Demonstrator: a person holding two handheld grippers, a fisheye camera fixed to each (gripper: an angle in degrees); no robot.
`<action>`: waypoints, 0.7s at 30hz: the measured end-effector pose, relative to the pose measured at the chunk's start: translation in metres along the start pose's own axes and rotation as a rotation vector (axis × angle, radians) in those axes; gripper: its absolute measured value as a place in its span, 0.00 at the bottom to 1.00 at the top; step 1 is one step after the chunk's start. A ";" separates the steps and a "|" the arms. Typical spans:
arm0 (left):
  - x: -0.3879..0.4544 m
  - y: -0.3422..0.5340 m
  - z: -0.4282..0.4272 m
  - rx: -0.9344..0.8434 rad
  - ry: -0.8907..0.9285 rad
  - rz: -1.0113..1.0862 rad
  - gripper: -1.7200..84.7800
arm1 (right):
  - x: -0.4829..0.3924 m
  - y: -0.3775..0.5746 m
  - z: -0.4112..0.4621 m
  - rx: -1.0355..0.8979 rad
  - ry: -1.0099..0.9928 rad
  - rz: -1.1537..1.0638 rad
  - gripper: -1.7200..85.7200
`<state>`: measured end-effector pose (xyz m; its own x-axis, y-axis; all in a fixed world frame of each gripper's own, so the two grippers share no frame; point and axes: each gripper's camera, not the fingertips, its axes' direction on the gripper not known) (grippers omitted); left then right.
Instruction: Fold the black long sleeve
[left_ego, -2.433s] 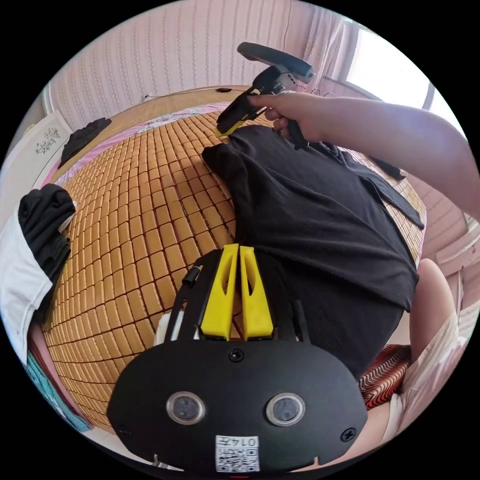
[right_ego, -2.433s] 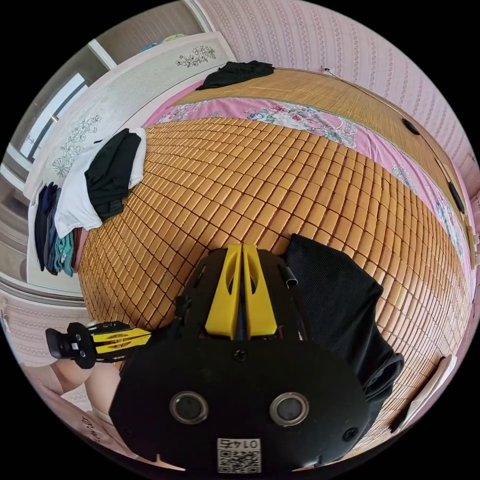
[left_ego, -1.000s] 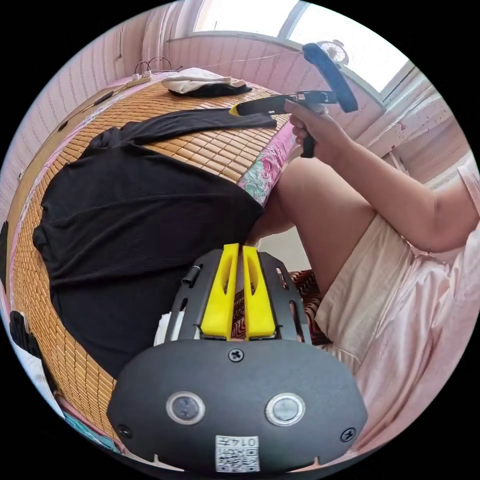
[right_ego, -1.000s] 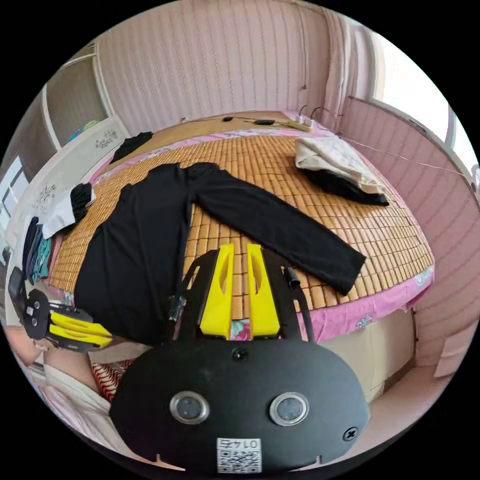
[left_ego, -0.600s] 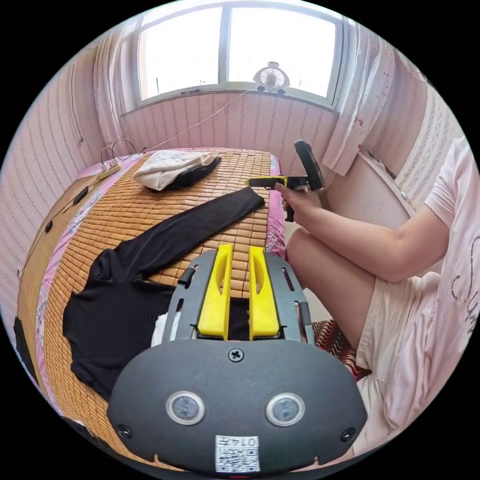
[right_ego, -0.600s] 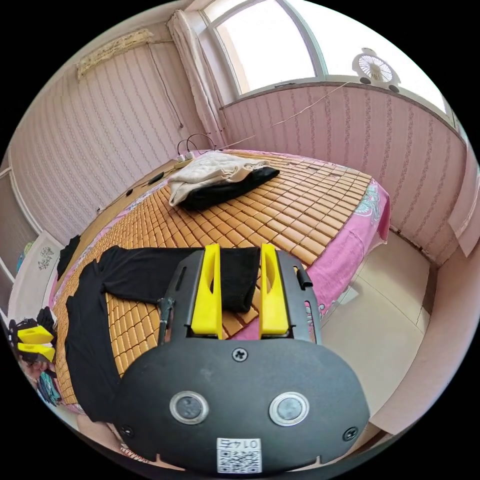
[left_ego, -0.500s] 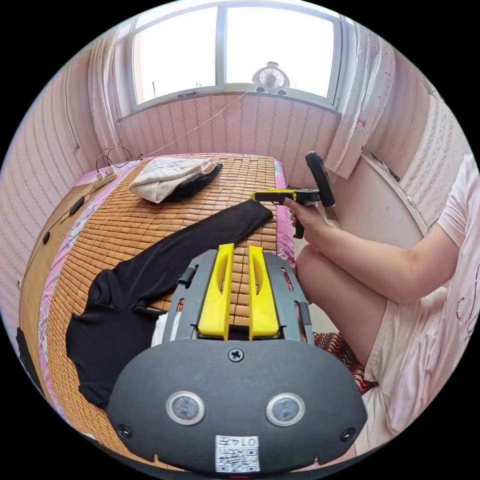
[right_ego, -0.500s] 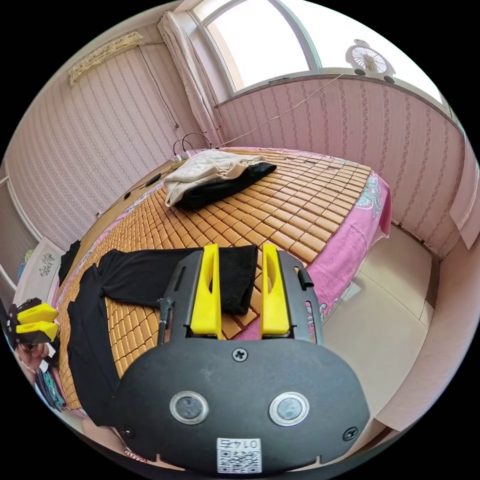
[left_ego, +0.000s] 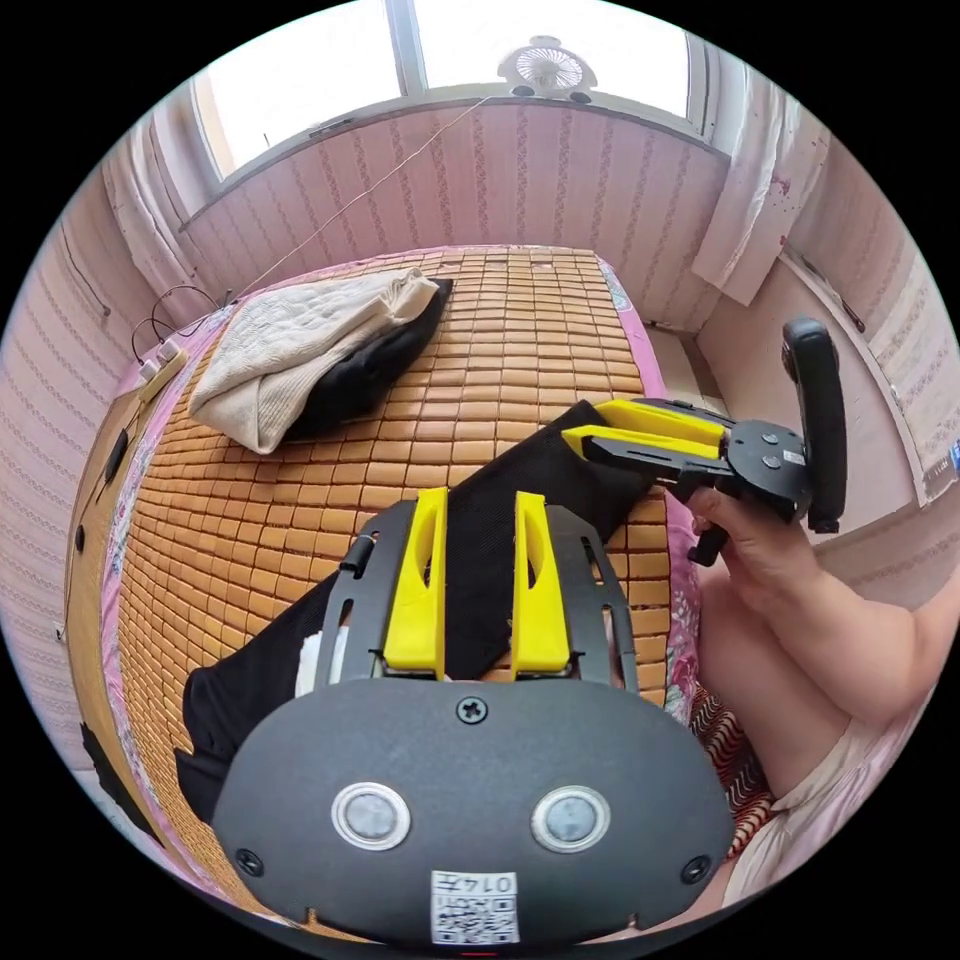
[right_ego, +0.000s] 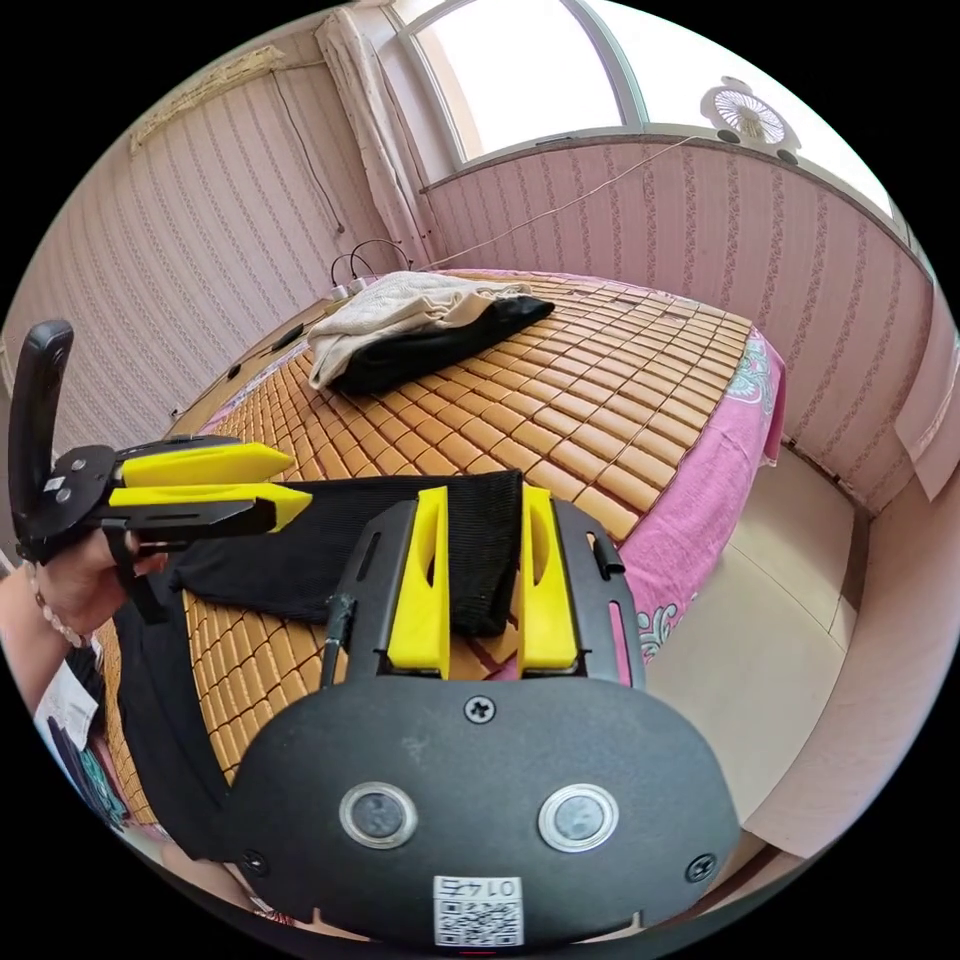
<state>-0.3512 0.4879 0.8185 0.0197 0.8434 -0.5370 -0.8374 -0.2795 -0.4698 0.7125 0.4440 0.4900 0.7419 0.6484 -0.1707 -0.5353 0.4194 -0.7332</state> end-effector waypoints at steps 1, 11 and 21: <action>-0.002 -0.008 0.010 -0.010 0.004 -0.006 0.14 | 0.003 0.000 0.000 0.000 0.008 0.005 0.13; -0.004 -0.042 0.067 -0.124 -0.040 -0.010 0.11 | 0.023 -0.004 0.004 0.008 0.049 0.019 0.09; 0.008 -0.055 0.081 -0.092 -0.027 -0.036 0.01 | 0.037 -0.009 0.011 0.002 0.023 0.028 0.05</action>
<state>-0.3493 0.5473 0.8964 0.0334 0.8655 -0.4997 -0.7828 -0.2882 -0.5515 0.7402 0.4711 0.4970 0.7355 0.6451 -0.2069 -0.5573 0.4025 -0.7262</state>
